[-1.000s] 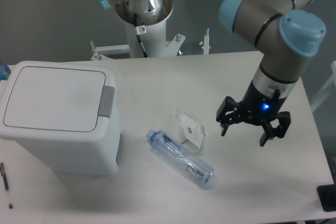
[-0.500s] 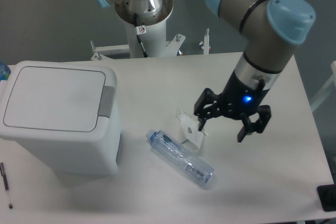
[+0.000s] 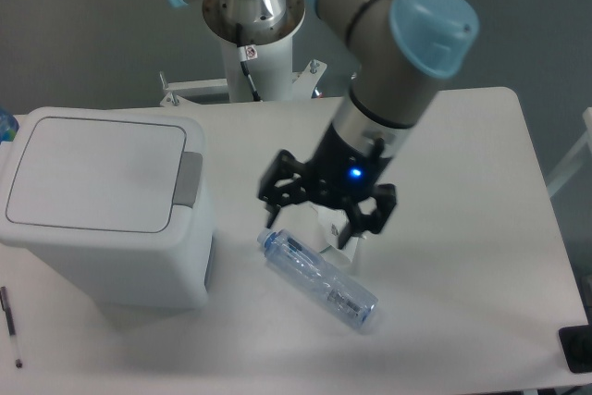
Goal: Open the trash can
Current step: 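Move the gripper across the table toward the trash can's grey lid edge, then lower the gripper onto the grey panel at the lid's edge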
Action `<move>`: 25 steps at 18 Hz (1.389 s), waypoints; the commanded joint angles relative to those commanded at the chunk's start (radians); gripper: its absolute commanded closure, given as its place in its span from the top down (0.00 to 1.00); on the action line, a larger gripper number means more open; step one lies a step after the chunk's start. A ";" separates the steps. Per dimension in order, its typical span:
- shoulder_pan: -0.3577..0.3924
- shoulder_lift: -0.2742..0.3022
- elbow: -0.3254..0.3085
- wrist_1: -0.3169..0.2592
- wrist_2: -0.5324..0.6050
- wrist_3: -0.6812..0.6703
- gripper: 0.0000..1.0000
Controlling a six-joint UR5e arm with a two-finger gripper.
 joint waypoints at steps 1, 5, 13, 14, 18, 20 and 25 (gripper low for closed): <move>-0.002 0.005 -0.009 -0.023 0.005 0.000 1.00; -0.008 0.002 -0.012 -0.034 0.008 -0.011 1.00; -0.063 -0.001 -0.025 -0.083 0.026 -0.041 1.00; -0.064 0.000 -0.025 -0.092 0.037 -0.041 1.00; -0.074 -0.003 -0.025 -0.128 0.078 -0.041 1.00; -0.075 -0.006 -0.023 -0.126 0.080 -0.043 1.00; -0.080 -0.017 -0.020 -0.126 0.080 -0.069 1.00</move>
